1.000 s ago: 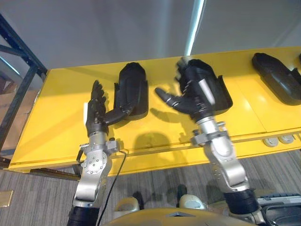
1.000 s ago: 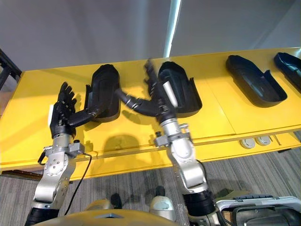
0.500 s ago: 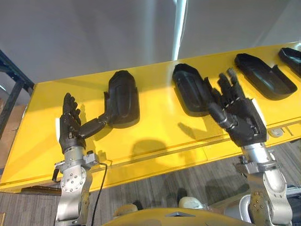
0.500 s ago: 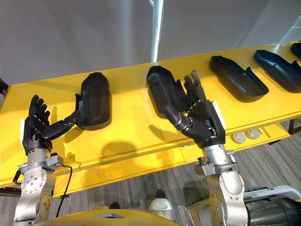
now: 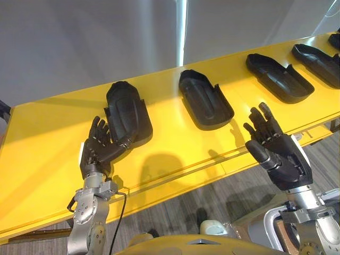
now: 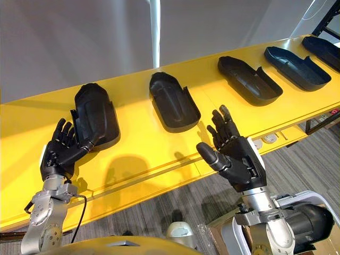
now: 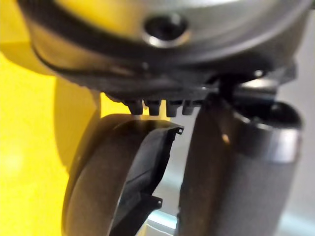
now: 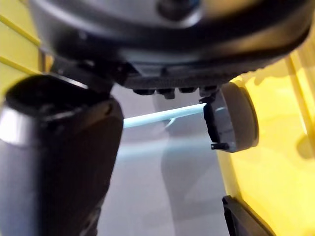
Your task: Walk over and take three plastic housings, then place them on the shelf
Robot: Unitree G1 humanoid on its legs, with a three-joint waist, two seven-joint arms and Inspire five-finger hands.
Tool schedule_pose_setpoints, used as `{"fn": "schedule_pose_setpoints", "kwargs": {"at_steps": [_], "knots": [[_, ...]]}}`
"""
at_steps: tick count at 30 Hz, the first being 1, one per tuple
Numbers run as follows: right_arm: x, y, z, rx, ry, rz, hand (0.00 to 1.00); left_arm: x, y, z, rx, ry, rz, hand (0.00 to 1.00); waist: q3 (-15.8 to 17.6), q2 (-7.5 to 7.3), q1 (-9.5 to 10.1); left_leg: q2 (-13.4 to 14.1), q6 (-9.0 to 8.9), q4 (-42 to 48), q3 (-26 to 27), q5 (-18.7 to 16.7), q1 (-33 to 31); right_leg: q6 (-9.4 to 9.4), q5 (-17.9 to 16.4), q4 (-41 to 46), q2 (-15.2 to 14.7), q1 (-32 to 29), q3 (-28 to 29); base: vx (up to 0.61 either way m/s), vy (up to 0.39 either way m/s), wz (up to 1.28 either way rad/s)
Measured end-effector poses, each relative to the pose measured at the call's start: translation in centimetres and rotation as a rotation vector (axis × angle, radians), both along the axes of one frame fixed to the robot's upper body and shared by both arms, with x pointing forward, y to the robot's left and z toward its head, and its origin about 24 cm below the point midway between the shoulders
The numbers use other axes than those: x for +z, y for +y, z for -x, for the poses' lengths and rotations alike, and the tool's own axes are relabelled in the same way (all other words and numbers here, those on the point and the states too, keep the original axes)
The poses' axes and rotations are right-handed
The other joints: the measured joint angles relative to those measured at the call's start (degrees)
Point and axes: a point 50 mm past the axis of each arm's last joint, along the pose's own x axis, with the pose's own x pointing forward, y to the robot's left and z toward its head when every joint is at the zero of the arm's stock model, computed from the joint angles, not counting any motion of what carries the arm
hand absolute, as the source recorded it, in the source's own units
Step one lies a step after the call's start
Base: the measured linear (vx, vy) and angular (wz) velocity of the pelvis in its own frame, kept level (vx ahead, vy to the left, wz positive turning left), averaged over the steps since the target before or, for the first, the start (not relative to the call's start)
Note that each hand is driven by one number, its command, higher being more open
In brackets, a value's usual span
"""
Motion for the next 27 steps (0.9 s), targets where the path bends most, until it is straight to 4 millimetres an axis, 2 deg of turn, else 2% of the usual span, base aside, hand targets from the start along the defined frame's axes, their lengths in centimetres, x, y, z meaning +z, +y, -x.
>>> {"fn": "schedule_pose_setpoints", "kwargs": {"at_steps": [8,14,17,22,27], "knots": [[-1.0,0.0,0.5,0.124,0.118,0.001,1.00,-0.3,0.6,0.0,0.002,0.018,-0.004,1.00,-0.6,-0.12,-0.33,0.0,0.02,0.0,0.1,0.0,0.0,0.00,0.0,0.1,0.0,0.0,0.1,-0.03,-0.019,-0.01],[-2.8,-0.2,0.8,0.134,0.223,-0.015,1.00,-0.5,0.9,0.1,0.064,0.044,-0.022,1.00,-1.5,-0.45,-0.42,0.0,0.02,-0.1,-0.1,0.0,0.0,0.00,0.0,0.1,0.2,0.0,0.0,-0.02,-0.021,0.00],[-3.5,0.0,1.1,0.125,0.260,-0.027,1.00,-0.4,1.2,0.2,0.117,0.057,-0.091,1.00,-1.5,-0.36,-0.44,0.0,0.03,-0.1,-0.3,0.0,0.0,0.00,0.0,0.1,0.2,0.0,0.0,-0.02,-0.019,0.00],[-4.7,0.1,1.1,0.075,0.309,-0.030,1.00,0.2,1.9,0.5,0.196,0.030,-0.139,1.00,-2.0,-0.47,-0.23,0.0,0.05,-0.1,-0.8,0.0,-0.1,-0.01,0.0,0.1,0.0,0.2,-0.3,-0.01,-0.010,0.03],[-4.9,-0.2,1.0,-0.005,0.313,-0.003,1.00,2.1,1.9,0.7,0.220,-0.057,-0.178,1.00,-2.3,-0.84,0.44,-0.1,0.19,-0.1,-1.8,0.1,-0.2,-0.05,-0.1,0.1,-0.2,0.6,-1.3,-0.02,-0.014,0.09]]}}
